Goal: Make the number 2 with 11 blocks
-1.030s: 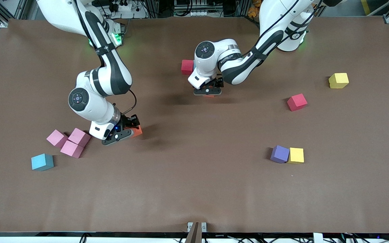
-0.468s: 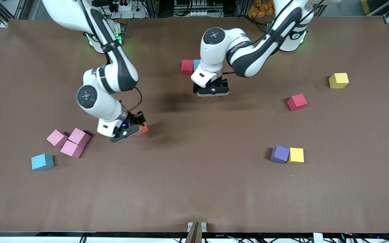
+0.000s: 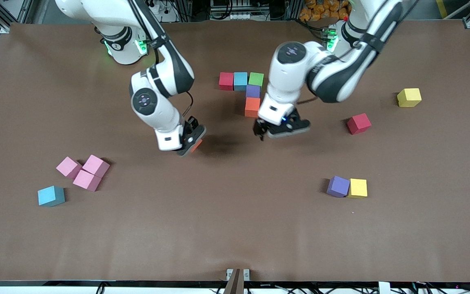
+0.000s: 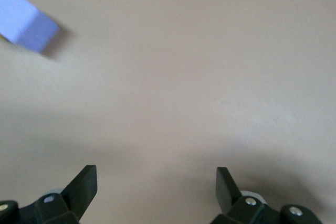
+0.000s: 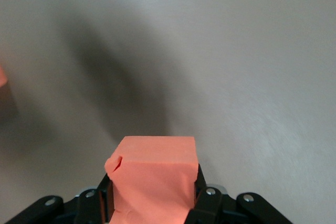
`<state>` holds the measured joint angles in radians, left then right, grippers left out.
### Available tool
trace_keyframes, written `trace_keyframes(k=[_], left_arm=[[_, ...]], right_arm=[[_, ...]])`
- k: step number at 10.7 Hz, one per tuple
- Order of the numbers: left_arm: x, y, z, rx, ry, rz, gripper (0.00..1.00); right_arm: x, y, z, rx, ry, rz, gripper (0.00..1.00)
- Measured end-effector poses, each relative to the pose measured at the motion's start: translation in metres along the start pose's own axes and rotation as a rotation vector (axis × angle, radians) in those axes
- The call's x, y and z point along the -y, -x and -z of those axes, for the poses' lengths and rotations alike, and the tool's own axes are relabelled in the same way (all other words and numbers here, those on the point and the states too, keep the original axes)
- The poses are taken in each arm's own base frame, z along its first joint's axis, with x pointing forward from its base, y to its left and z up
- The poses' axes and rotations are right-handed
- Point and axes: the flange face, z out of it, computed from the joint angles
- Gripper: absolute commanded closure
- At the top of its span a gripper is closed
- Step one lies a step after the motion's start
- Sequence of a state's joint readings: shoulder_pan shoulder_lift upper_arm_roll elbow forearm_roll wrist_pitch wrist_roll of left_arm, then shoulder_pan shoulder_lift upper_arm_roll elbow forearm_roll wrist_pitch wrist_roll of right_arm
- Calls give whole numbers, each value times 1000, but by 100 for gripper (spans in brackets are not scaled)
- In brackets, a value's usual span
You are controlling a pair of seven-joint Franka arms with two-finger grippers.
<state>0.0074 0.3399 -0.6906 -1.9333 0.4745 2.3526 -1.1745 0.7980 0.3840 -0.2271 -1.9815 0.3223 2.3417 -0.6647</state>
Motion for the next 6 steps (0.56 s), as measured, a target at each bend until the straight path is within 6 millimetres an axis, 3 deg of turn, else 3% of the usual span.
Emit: trace_keyframes(k=[3, 6], left_arm=[[66, -68, -7, -12, -33, -29, 0], [141, -122, -19, 13, -68, -230, 0]], right_arm=[[51, -19, -23, 62, 42, 294, 84], [107, -37, -49, 81, 54, 433, 87]])
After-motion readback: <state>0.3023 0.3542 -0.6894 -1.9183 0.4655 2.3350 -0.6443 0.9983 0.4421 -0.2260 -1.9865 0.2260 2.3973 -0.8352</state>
